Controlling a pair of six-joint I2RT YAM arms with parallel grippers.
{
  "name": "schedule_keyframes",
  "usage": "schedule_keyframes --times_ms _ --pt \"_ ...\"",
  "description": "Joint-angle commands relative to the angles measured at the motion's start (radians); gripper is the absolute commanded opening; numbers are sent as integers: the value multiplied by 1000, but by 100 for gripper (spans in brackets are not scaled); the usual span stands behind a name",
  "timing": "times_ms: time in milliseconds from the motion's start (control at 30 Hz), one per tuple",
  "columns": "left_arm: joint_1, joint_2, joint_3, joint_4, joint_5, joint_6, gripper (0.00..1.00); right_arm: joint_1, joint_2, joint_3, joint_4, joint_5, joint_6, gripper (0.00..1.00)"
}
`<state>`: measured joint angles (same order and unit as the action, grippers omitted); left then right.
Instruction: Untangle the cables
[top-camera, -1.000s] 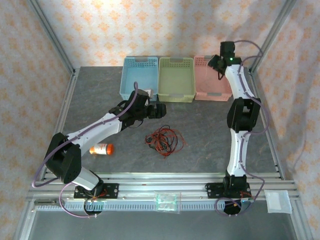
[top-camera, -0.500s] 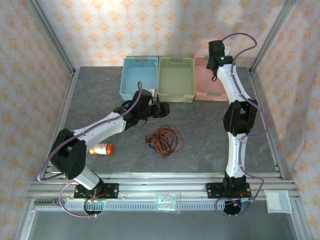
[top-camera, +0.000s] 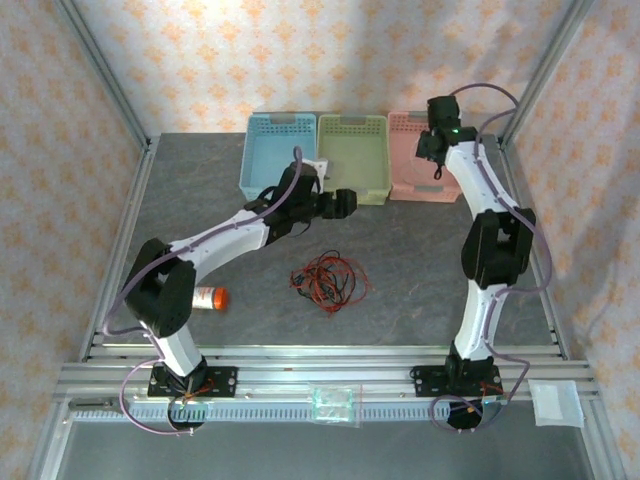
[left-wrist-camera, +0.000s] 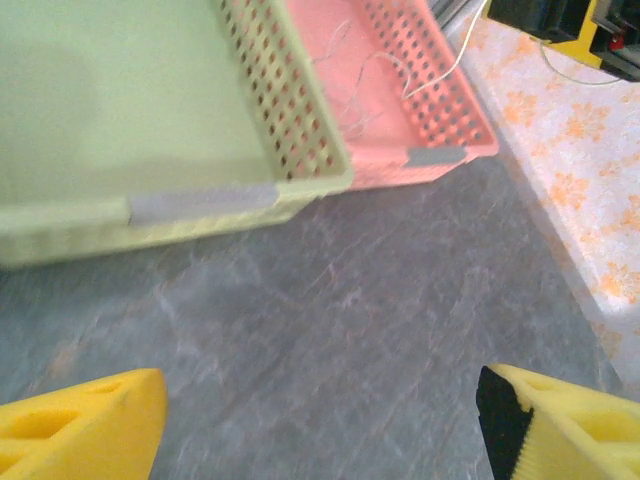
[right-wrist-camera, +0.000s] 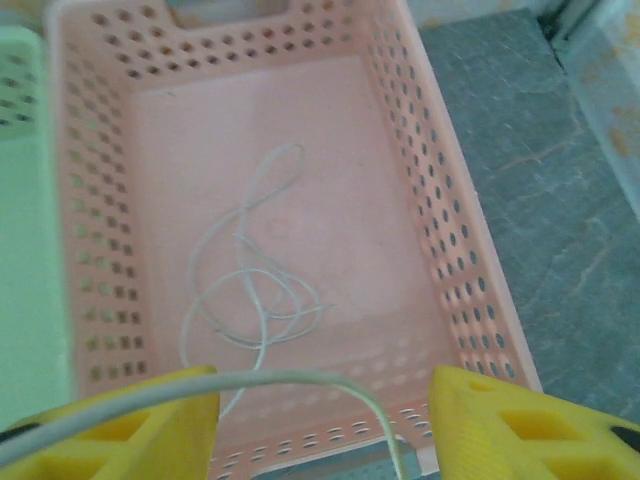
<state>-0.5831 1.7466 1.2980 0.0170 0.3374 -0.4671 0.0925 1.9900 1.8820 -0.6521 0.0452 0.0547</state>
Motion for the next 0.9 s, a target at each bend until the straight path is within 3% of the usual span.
schedule_keyframes --times_ms 0,133,333,433,567,867 --pt "-8 84 113 106 50 93 82 -48 -79 -57 75 -160 35 56" --pt "-9 251 286 149 141 138 83 -68 -113 -82 87 -258 48 55" --pt "-18 462 516 221 266 121 80 -69 -129 -69 62 -284 65 55" --pt "-35 510 560 278 256 132 78 -70 -125 -54 42 -301 81 54" --pt "-57 592 678 247 194 159 77 -69 -124 -52 31 -340 95 54" --pt "-89 768 929 249 166 121 74 -69 -135 -54 17 -387 115 53"
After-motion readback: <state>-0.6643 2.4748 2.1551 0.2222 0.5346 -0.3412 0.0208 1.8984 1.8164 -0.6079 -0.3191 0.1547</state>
